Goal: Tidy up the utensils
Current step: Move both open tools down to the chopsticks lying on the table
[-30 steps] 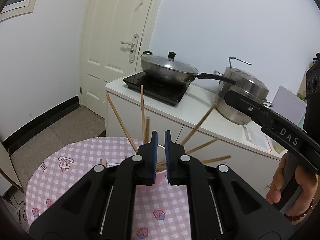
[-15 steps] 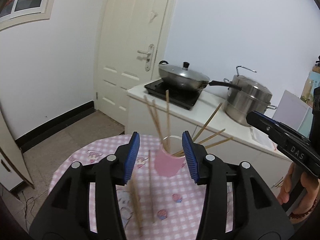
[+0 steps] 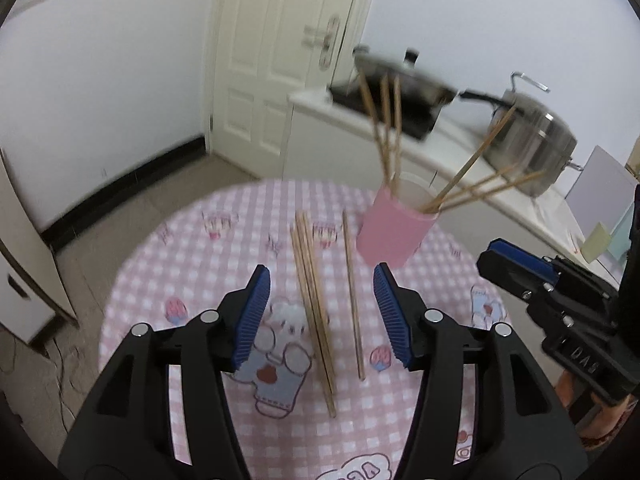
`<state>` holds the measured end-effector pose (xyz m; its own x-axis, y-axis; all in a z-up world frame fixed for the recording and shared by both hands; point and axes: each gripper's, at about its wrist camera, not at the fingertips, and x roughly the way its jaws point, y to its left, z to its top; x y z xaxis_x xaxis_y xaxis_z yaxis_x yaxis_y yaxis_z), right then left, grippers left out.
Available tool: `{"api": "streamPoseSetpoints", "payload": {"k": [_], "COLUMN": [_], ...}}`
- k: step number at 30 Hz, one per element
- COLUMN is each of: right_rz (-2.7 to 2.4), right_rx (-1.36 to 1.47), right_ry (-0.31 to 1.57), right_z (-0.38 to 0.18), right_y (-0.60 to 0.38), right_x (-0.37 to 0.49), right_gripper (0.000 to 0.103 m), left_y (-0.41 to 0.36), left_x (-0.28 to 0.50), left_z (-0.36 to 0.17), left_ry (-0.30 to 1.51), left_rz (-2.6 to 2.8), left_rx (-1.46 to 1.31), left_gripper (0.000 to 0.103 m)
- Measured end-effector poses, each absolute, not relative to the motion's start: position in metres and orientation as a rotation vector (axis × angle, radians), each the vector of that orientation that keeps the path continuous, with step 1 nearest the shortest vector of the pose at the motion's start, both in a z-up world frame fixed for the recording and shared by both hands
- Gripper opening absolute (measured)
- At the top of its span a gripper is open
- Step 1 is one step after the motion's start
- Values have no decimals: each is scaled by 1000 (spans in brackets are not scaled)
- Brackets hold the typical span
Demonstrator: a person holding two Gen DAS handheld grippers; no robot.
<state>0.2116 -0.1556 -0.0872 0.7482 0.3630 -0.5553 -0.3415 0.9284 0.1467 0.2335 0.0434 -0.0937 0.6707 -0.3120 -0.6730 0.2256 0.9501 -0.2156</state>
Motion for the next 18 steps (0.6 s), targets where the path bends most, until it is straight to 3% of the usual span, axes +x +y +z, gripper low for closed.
{"api": "streamPoseSetpoints", "payload": {"k": [12,18], "right_rz": [350,347], "right_rx": [83,91], "right_ry": [793,832], "right_z": [-158,-172], "right_y": [-153,-155], "right_x": [255,268], "right_gripper": [22,22], "left_y": [41,40], "left_x": [291,313], "left_z": [-183,-203], "left_ry": [1018,1084], "left_rz": [-286,-270], "left_rx": [-174,-176], "left_gripper": [53,39]}}
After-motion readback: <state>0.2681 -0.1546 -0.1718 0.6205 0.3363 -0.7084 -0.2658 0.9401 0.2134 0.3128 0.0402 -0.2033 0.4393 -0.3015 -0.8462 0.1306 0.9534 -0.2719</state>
